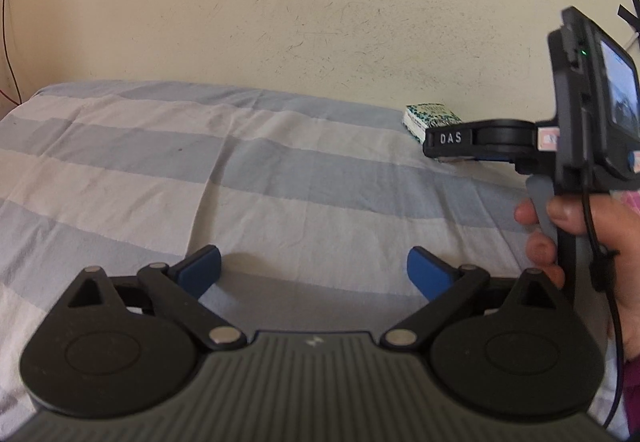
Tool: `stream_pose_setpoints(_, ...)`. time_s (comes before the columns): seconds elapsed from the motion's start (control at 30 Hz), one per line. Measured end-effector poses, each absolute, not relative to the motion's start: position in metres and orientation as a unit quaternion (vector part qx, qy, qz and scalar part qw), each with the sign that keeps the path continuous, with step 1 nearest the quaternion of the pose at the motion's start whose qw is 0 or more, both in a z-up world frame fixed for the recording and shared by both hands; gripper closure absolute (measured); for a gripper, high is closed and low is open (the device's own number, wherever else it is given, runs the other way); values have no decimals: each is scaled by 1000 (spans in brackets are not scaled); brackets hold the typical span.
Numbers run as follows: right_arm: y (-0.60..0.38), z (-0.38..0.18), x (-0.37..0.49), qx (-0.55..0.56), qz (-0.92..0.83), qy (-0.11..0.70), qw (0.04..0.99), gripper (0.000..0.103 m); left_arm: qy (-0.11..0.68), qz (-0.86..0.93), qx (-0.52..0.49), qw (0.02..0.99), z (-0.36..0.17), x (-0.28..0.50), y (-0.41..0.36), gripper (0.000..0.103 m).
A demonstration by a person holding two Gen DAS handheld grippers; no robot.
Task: Organize objects
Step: 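Move the right tool from the tin to the green Virjoy tissue pack, then close the right gripper on the Virjoy tissue pack and lift it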
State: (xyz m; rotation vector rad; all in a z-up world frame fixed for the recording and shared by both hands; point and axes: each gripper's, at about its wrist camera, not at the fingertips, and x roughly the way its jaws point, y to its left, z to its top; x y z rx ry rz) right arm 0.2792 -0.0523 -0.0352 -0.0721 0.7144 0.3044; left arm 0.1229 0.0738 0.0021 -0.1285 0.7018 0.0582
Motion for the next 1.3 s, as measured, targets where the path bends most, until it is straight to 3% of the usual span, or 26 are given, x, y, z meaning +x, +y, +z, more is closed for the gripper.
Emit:
stream_pose_setpoints(0.3,-93,-29,153,-58,213,335,916,48,320,-16,-83,944,12,116,85,3)
stream_pose_setpoints(0.57,-168,-26,19,-85,243,325,910,46,303,-268,-2,914,10,74,12,3)
stream_pose_setpoints(0.67,-200,-27,-19,-102,217,318,917,34,318,-342,10,884,5,58,-19,3)
stream_pose_setpoints(0.73,-223,-28,-36,-97,184,317,925,27,322,-365,18,873,3,46,-34,3)
stream_pose_setpoints(1.07,-229,-28,-46,-58,198,305,930,27,363,-329,-27,871,0,40,-28,4)
stream_pose_setpoints(1.13,-220,-28,-47,-61,210,310,925,27,374,-317,-32,871,-1,43,-25,13)
stream_pose_setpoints(1.17,-216,-29,-42,-62,215,312,923,27,383,-317,-34,867,-3,45,-24,26)
stream_pose_setpoints(1.27,-206,-31,-29,-52,230,317,919,33,384,-325,-26,864,-3,43,-30,38)
stream_pose_setpoints(1.3,-204,-32,-27,-49,233,312,920,43,393,-345,-30,852,-3,43,-35,45)
